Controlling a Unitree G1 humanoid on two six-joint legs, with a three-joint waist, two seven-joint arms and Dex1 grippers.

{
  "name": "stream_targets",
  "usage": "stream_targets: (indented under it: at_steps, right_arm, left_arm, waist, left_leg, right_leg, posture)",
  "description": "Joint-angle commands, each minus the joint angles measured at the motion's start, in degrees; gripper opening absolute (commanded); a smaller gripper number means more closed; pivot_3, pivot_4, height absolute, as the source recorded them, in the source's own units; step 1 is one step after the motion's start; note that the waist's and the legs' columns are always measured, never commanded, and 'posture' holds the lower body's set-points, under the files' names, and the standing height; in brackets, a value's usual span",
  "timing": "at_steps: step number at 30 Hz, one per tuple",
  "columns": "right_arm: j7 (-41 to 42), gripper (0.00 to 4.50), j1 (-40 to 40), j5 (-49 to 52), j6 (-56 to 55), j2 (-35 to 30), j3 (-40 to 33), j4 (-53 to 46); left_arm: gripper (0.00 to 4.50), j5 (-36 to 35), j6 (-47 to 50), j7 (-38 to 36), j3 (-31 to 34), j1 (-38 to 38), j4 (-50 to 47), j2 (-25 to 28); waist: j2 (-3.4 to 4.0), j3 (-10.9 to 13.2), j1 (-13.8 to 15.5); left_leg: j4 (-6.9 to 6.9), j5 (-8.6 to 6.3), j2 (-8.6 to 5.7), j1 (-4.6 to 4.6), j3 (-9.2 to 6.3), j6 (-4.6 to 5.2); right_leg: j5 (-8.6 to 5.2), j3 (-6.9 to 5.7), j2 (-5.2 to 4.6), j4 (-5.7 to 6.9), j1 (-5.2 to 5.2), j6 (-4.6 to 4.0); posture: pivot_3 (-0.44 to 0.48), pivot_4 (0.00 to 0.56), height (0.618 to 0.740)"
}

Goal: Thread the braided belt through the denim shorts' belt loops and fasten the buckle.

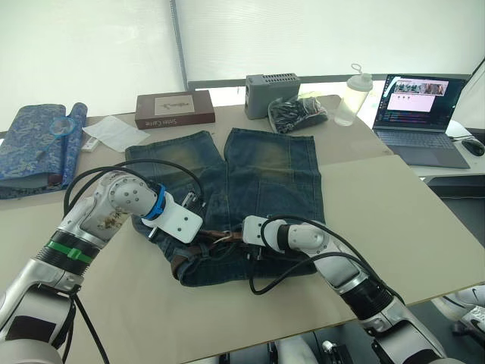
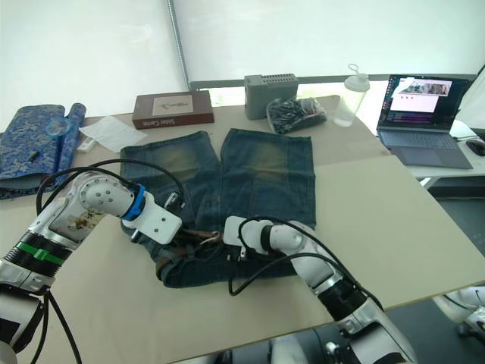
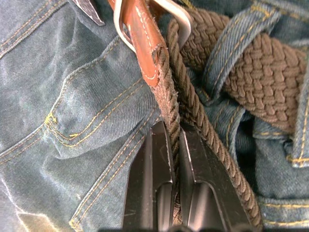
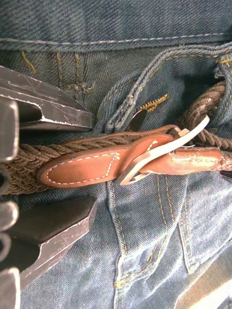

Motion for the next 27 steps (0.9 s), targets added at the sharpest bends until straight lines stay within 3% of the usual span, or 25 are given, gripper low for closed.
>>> stream_targets:
  at_steps: [1, 12, 18, 27]
  right_arm:
    - [-0.13, 2.19, -0.23, 0.79, 0.17, 0.13, -1.68, -2.43]
    - [0.13, 2.19, -0.96, 0.8, -0.02, 0.33, -1.57, -1.92]
    - [-0.54, 2.19, -0.37, 1.0, 0.94, 0.73, -2.14, -2.47]
    - [3.14, 2.19, 3.15, 8.06, 10.0, -1.05, -6.77, -9.95]
  left_arm:
    - [0.0, 2.02, -2.71, 1.32, 0.18, -2.46, 1.03, -0.49]
    - [0.0, -0.51, -3.0, -0.97, -0.54, -4.09, -2.44, -5.94]
    - [0.0, -6.13, 10.97, -3.9, 1.42, -0.18, -9.25, -7.67]
    - [0.0, -5.44, 19.1, -1.84, 1.9, 5.16, -14.56, -7.84]
  waist:
    - [0.0, 0.0, 0.01]
    - [0.0, 0.0, 0.01]
    - [0.0, 0.0, -0.05]
    - [0.0, 0.0, 0.23]
  left_leg:
    - [0.0, 0.0, 0.0, 0.0, 0.0, 0.0]
    - [0.01, 0.0, -0.02, -0.01, 0.0, 0.0]
    - [0.02, -0.02, -0.02, -0.02, 0.0, 0.03]
    - [0.02, -0.02, 0.0, -0.02, -0.02, 0.04]
  right_leg:
    - [0.0, 0.0, 0.0, 0.0, 0.0, 0.0]
    - [0.0, 0.0, -0.01, 0.0, 0.0, 0.0]
    - [0.0, 0.0, -0.01, 0.01, 0.01, 0.01]
    - [0.0, 0.0, -0.02, -0.01, 0.03, 0.01]
  posture:
    - [0.0, 0.15, 0.74]
    - [0.0, 0.15, 0.74]
    - [0.0, 0.15, 0.74]
    - [0.0, 0.15, 0.74]
